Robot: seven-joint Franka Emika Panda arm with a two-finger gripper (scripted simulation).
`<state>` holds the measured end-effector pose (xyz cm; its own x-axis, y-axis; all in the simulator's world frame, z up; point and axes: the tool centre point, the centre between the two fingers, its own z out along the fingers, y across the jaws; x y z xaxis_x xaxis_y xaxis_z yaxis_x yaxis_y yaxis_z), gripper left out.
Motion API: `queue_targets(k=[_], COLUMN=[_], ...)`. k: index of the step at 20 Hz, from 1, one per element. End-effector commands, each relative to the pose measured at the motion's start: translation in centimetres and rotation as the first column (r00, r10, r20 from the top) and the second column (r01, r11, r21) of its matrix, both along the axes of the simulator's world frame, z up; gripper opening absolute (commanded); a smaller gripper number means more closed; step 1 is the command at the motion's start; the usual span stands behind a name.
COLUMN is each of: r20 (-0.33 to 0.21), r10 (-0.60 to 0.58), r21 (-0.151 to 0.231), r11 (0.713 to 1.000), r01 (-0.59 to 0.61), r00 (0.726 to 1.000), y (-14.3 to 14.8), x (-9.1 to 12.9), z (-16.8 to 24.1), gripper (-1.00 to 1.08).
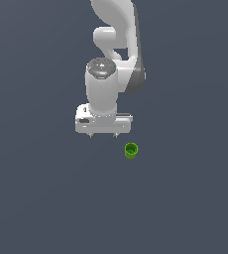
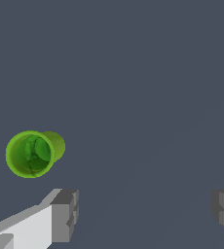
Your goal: Pick up the object and move it to a goal position.
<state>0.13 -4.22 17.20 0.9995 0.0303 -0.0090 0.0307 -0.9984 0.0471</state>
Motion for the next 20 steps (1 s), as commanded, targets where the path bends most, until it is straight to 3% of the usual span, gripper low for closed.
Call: queue_targets(k=[1, 13, 20], r20=[0.0, 0.005, 0.009], r10=[0.001, -0.11, -0.247], r21=[0.0, 0.007, 0.014], r11=[1.0, 0.994, 0.969], r01=[-0.001, 0.11, 0.247], r00=[1.0, 0.994, 0.969], y=[0.1, 1.1, 2.4], x=[0.0, 0.1, 0.2], z=[0.0, -0.7, -1.5], gripper=[1.0, 1.0, 1.0])
